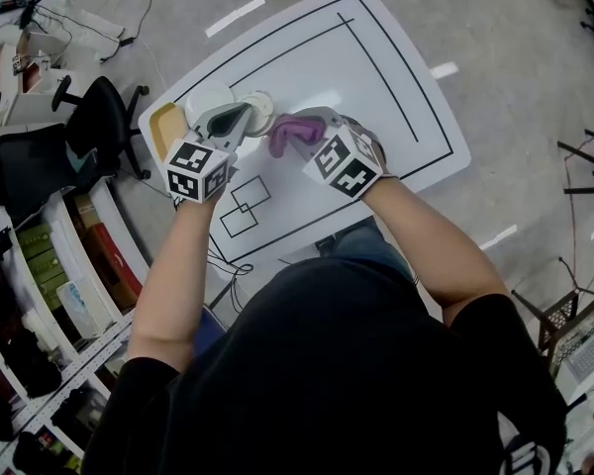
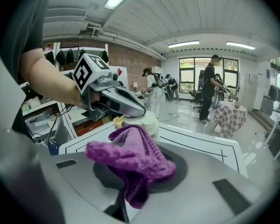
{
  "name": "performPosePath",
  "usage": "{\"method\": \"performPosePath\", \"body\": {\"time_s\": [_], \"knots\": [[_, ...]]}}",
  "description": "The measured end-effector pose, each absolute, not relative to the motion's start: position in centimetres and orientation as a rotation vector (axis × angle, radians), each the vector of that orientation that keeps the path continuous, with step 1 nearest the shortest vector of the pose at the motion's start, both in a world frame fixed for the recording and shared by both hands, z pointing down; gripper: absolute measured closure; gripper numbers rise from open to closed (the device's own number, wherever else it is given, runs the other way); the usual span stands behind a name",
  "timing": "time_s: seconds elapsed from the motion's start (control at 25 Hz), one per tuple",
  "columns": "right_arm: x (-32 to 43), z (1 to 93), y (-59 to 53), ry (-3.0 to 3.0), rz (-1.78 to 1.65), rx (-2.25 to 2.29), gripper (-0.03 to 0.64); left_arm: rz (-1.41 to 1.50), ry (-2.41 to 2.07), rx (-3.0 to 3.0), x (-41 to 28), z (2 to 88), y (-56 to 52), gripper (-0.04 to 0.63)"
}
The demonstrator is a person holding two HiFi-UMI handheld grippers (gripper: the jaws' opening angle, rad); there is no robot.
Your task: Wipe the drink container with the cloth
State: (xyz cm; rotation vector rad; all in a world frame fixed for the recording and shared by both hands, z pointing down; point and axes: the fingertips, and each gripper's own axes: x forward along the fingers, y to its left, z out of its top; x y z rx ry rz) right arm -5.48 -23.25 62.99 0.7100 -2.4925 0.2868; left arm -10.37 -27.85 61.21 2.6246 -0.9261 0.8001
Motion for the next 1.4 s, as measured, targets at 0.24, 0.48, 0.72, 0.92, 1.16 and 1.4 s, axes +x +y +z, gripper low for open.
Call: {"method": "performPosePath", "body": {"time_s": [0.24,0.48,0.72,0.92,1.16,1.4], "knots": [[-6.9,66.0,-24.2,-2.446,0.317,0.695,0.540,0.771,-0.949,2.607,-10.0,60.9,-27.9,0.574],[-7.4,71.9,-24.4,-2.299,0.327,0.667,0.540,0.730,-0.956,2.598,-10.0,61.1,-28.2,0.574],[-7.7,76.4,-24.4,-2.211,0.364,0.631,0.540,0.719,-0.959,2.599,-10.0,61.0,-28.3,0.574],[-7.3,75.7,-24.0,-2.226,0.388,0.625,0.539,0.702,-0.949,2.606,-10.0,60.9,-28.2,0.574],[-3.4,73.6,-23.1,-2.246,0.368,0.640,0.538,0.723,-0.926,2.604,-10.0,60.8,-28.0,0.574],[0.3,69.1,-25.9,-2.305,0.334,0.722,0.540,0.716,-0.911,2.607,-9.9,60.6,-28.0,0.574]]}}
